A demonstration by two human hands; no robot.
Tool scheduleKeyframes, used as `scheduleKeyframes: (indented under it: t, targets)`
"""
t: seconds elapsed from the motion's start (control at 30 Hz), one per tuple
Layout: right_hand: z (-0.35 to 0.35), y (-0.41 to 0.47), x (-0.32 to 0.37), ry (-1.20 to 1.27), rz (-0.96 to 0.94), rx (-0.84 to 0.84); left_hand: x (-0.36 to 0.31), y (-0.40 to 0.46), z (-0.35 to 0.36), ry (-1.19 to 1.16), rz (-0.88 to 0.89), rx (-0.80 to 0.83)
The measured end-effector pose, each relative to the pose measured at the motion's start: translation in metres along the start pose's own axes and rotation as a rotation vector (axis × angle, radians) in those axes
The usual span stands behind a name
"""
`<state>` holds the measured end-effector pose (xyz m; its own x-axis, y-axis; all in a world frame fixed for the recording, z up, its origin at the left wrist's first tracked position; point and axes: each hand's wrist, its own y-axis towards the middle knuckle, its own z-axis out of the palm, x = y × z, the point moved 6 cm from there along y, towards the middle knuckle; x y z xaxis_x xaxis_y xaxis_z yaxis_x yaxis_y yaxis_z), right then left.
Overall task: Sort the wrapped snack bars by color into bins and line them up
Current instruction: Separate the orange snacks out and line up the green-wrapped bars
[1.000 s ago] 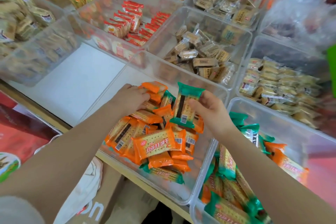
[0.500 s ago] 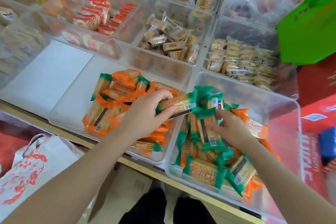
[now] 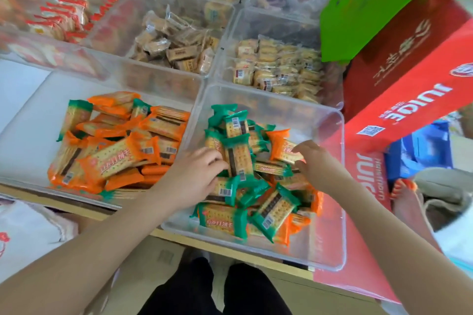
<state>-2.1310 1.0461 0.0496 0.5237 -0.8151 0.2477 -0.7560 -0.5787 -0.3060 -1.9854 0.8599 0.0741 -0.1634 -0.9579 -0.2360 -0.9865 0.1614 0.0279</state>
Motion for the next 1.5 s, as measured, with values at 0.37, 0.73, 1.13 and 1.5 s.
scheduleKeyframes:
  t: [0.37,0.73,1.13,1.5]
  targets:
    - [0.008,0.043,-0.01,-0.14,-0.033,0.121,-0.029,0.078,-0.007,-0.321,-0.221,-0.024]
    - [-0.013,0.045,-0.014,1.017,0.274,0.13,-0.023,0.077,0.001,-0.975,-0.657,-0.295]
    - [0.014,0.074,0.001,0.594,0.3,0.13,0.03,0.013,-0.018,-0.995,-0.898,-0.556]
    - [-0.073,0.04,0.162,0.66,-0.374,-0.179,0.123,-0.062,-0.074,-0.394,-0.811,-0.667]
